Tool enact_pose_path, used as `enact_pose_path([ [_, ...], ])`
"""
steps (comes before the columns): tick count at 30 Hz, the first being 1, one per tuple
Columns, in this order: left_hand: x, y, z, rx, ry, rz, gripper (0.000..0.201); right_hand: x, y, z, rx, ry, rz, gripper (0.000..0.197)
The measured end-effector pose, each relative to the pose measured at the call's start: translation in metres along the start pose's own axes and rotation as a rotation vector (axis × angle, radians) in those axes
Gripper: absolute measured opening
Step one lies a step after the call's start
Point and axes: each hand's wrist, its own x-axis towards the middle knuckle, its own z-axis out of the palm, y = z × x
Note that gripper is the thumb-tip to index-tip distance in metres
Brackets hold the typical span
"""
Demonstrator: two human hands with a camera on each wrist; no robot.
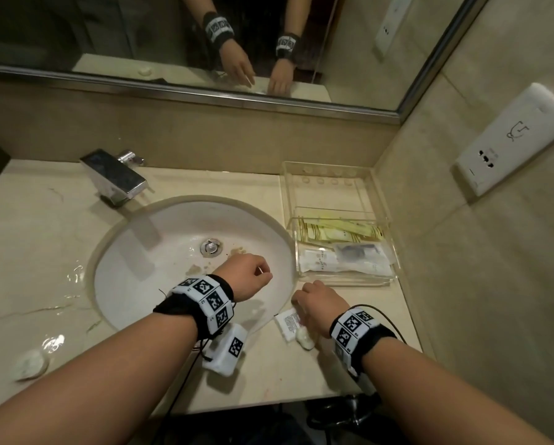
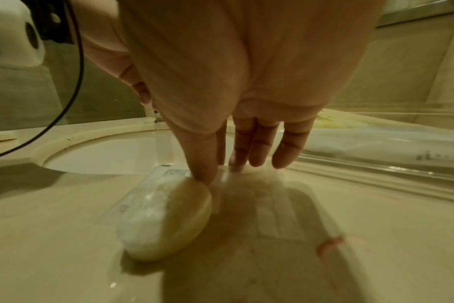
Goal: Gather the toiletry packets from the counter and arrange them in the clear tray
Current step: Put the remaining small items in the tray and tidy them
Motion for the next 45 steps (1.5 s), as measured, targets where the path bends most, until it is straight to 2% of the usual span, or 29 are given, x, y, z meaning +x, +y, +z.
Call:
enact_pose_path([
  [5, -0.001, 0.005, 0.007, -0.003, -0.016, 0.004, 0.027, 0.0, 0.005, 0.0, -0.044, -0.01, 0.01, 0.028],
  [10, 0.007, 0.009, 0.017, -0.018, -0.041, -0.025, 0.033, -0.003, 0.011, -0.013, 0.06, 0.04, 0.006, 0.009],
  [14, 0.016, 0.016, 0.03, -0.027, -0.104, -0.03, 0.055, -0.009, 0.021, -0.024, 0.147, 0.107, -0.035, 0.011],
  [17, 0.023, 0.025, 0.039, -0.009, -0.139, -0.015, 0.048, -0.014, 0.028, -0.032, 0.26, 0.178, -0.051, 0.011],
  [20, 0.03, 0.036, 0.041, -0.021, -0.081, 0.042, 0.018, -0.017, 0.037, -0.038, 0.364, 0.232, -0.038, 0.016],
  [24, 0.042, 0.053, 0.036, -0.116, 0.021, 0.049, 0.005, -0.016, 0.054, -0.046, 0.468, 0.292, 0.033, 0.034],
  [25, 0.045, 0.057, 0.034, -0.17, 0.049, 0.038, 0.005, -0.015, 0.058, -0.048, 0.486, 0.308, 0.044, 0.036],
  [27, 0.052, 0.064, 0.033, -0.28, 0.113, 0.006, 0.02, -0.011, 0.065, -0.05, 0.544, 0.338, 0.067, 0.034],
  [30, 0.062, 0.072, 0.033, -0.331, 0.198, -0.019, 0.032, -0.004, 0.076, -0.05, 0.628, 0.369, 0.1, 0.027],
  [33, 0.072, 0.078, 0.036, -0.278, 0.213, -0.023, 0.04, 0.007, 0.087, -0.052, 0.653, 0.375, 0.115, 0.025],
  [38, 0.083, 0.081, 0.046, -0.078, 0.195, 0.047, 0.051, 0.027, 0.102, -0.054, 0.706, 0.347, 0.117, 0.023],
  [41, 0.089, 0.08, 0.054, 0.025, 0.212, 0.078, 0.043, 0.042, 0.108, -0.052, 0.669, 0.342, 0.127, 0.025],
  [45, 0.093, 0.079, 0.065, 0.347, 0.122, 0.107, 0.025, 0.055, 0.108, -0.047, 0.478, 0.312, 0.118, 0.032],
])
